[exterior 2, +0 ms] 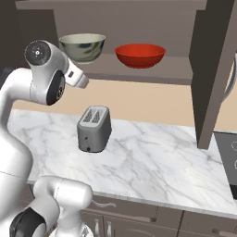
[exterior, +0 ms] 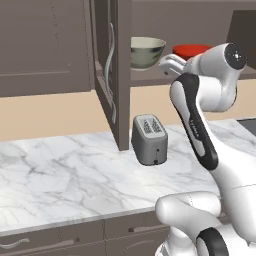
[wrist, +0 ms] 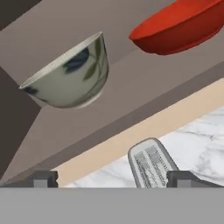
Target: Pick up the bowls from the cabinet and place each bowl in front of a stool on the dining counter.
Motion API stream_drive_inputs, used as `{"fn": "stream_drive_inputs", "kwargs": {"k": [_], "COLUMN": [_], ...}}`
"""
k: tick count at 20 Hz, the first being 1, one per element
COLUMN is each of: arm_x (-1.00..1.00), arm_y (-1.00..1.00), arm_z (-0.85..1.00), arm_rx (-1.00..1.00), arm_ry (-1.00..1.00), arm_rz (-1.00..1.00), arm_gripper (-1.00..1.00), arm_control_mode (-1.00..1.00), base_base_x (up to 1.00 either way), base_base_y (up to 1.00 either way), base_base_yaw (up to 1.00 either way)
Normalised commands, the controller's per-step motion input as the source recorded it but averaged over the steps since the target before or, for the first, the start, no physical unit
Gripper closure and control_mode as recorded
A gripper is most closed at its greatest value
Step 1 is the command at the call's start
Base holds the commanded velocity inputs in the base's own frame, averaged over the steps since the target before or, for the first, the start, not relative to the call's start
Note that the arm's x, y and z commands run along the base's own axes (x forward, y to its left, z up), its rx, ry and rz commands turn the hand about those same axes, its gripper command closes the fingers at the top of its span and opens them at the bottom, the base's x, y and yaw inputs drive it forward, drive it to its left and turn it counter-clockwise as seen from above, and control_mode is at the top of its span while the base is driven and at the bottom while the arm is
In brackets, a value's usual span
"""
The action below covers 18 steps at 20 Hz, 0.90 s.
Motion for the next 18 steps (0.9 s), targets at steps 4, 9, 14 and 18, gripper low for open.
{"fn": "stream_drive_inputs", "kwargs": {"k": [4,9,14,18], "arm_x": [0.03,0.06,0.18,0.25], "arm_y": [0.00,0.00,0.00,0.16], "arm_z": [0.67,0.60,0.26,0.01], "arm_rx": [0.18,0.11,0.04,0.00], "arm_ry": [-0.01,0.00,0.04,0.07], "arm_rz": [-0.10,0.00,0.02,0.08], "arm_gripper": [-1.00,-1.00,-1.00,-1.00], "arm_control_mode": [-1.00,-1.00,-1.00,-1.00], "base_base_x": [0.00,0.00,0.00,0.00], "base_base_y": [0.00,0.00,0.00,0.00], "base_base_yaw": [0.00,0.00,0.00,0.00]}}
